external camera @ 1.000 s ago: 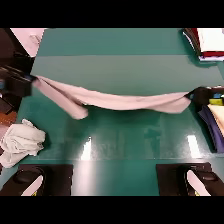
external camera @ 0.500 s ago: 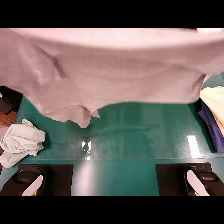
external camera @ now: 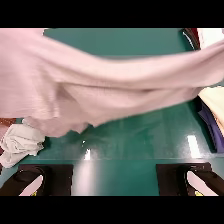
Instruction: Fold the shirts.
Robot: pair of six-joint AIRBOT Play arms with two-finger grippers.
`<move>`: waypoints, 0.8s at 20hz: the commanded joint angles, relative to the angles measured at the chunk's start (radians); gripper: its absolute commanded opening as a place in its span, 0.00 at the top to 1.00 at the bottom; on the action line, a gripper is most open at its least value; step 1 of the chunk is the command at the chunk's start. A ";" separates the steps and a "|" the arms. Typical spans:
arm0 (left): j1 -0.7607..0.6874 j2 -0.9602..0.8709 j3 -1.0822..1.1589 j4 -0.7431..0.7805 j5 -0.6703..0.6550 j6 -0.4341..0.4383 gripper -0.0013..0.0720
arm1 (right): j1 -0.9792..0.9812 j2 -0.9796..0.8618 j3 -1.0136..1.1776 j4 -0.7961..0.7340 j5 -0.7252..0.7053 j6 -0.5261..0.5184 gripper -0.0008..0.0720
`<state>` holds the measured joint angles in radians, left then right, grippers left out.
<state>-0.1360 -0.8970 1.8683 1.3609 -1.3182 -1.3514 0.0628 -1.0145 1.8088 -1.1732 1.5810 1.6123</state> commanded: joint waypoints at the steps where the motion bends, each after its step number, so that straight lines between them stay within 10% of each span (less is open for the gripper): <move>1: 0.001 -0.211 -0.188 -0.006 0.032 0.036 0.95 | 0.051 -0.200 -0.125 0.000 0.055 0.005 0.97; 10: 0.003 -0.753 -0.223 -0.007 0.285 0.041 0.94 | 0.031 -0.580 -0.350 0.005 -0.416 -0.061 0.96; 12: 0.017 -0.753 -0.215 -0.007 0.262 0.026 0.21 | 0.024 -0.597 -0.349 0.036 -0.422 -0.062 0.42; 16: 0.143 -0.716 -0.152 -0.072 0.024 -0.009 0.31 | -0.047 -0.533 -0.351 0.164 -0.311 -0.162 0.38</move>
<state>-0.0650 -1.6207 1.6905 1.3380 -1.1465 -1.3411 0.0559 -1.5726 1.4643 -1.0939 1.2144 1.5166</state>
